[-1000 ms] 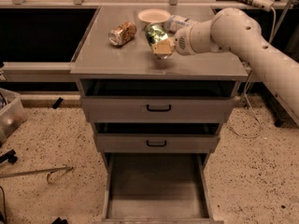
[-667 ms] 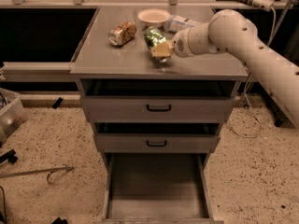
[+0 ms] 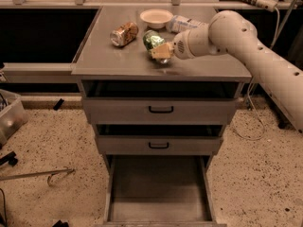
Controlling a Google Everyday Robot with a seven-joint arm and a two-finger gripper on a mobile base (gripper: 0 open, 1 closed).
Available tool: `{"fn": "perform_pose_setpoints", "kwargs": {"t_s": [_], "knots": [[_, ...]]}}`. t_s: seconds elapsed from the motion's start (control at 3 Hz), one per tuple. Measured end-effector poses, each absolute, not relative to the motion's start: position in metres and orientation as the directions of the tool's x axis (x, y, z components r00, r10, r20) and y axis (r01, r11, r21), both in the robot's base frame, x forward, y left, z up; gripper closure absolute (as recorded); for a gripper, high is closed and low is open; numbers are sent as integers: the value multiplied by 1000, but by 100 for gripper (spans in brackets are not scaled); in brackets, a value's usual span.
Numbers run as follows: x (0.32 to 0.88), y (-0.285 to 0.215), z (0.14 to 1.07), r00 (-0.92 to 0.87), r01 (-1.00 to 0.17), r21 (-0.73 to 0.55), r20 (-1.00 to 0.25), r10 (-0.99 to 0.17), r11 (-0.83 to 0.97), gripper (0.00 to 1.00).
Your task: Pick green can from bottom drawer and place on counter
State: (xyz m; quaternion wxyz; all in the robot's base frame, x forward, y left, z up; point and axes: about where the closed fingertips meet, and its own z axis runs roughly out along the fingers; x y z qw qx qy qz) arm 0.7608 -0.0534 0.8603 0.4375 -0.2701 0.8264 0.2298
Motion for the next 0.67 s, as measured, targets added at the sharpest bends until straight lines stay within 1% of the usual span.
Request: {"fn": "perform_pose_setpoints", "kwargs": {"t_s": [0.67], "knots": [[761,-53,860,-471,-648,143,-847,-245,748,35]]}}
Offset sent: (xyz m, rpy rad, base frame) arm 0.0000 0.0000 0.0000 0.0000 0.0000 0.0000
